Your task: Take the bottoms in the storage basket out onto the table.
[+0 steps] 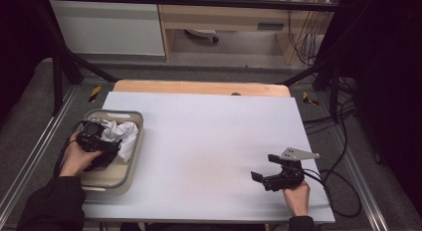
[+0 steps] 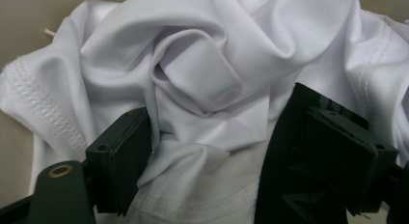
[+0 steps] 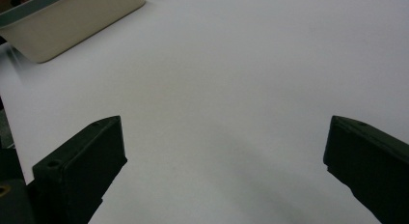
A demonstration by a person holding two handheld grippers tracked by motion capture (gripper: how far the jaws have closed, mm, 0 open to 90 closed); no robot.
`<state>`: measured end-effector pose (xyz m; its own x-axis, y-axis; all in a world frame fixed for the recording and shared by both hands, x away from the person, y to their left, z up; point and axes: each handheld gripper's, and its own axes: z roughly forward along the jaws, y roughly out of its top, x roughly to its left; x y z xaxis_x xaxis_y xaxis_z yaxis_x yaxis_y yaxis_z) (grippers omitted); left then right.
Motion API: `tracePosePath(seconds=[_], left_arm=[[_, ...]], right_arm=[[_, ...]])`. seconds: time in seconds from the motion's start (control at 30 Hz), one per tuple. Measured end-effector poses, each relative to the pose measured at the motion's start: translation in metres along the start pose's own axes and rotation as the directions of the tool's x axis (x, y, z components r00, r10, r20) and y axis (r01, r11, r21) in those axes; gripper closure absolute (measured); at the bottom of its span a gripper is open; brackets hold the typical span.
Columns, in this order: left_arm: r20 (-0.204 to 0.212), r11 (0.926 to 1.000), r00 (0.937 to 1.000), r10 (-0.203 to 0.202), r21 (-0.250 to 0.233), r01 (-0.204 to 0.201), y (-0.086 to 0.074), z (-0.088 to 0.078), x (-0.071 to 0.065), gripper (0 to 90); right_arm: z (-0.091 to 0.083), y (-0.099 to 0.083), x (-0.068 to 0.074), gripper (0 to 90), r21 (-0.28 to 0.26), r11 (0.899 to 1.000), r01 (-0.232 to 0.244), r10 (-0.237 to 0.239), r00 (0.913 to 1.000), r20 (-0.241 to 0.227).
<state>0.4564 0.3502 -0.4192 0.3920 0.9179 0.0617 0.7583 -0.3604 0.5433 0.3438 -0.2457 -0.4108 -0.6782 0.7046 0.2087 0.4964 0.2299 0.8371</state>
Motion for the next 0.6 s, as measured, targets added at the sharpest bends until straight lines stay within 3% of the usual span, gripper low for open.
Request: tracePosePath(seconds=[0.17, 0.33, 0.6], left_arm=[[0.015, 0.9998, 0.9998, -0.013, 0.013, 0.012, 0.0, 0.0002, 0.0003, 19.4], [0.054, 0.9992, 0.9981, -0.028, 0.029, 0.026, -0.0012, -0.0009, 0.0013, 27.7], [0.085, 0.9984, 0.9964, 0.006, 0.055, -0.011, 0.0003, -0.0036, -0.0024, 45.8]], right_arm=[[0.0, 0.0, 0.0001, 1.7, 0.001, 1.0, -0.001, 0.001, 1.0, 0.0], [0.0006, -0.0001, -0.0001, 1.7, 0.004, 1.0, 0.001, -0.001, 1.0, -0.001], [0.0011, -0.0002, -0.0001, 1.7, 0.005, 1.0, 0.0, 0.0, 1.0, -0.002]])
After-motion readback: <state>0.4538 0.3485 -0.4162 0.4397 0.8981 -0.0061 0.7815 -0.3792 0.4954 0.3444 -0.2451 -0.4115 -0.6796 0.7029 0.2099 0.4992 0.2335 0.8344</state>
